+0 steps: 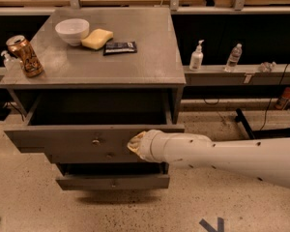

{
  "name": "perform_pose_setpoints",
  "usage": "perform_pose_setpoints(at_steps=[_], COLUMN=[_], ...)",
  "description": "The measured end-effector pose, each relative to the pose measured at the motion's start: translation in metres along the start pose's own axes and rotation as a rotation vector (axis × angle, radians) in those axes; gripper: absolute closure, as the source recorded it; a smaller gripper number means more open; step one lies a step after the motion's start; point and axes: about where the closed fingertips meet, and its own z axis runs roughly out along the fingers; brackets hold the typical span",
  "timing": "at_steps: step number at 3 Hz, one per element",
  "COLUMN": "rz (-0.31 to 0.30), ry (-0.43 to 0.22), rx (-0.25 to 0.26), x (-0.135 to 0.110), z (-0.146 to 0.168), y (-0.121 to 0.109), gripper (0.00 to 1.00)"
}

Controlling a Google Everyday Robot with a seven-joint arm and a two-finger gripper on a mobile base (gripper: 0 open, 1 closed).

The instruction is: Close top drawer

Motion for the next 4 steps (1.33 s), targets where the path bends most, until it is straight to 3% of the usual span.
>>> perform_pose_setpoints(at_steps=[1, 4], rz=[0.004, 0.012], ry=[0.003, 0.007], rx=[-0.003, -0.018], x=[0.000, -0.001], z=[0.014, 0.036], y=[-0.013, -0.023], gripper=[1.00, 1.00])
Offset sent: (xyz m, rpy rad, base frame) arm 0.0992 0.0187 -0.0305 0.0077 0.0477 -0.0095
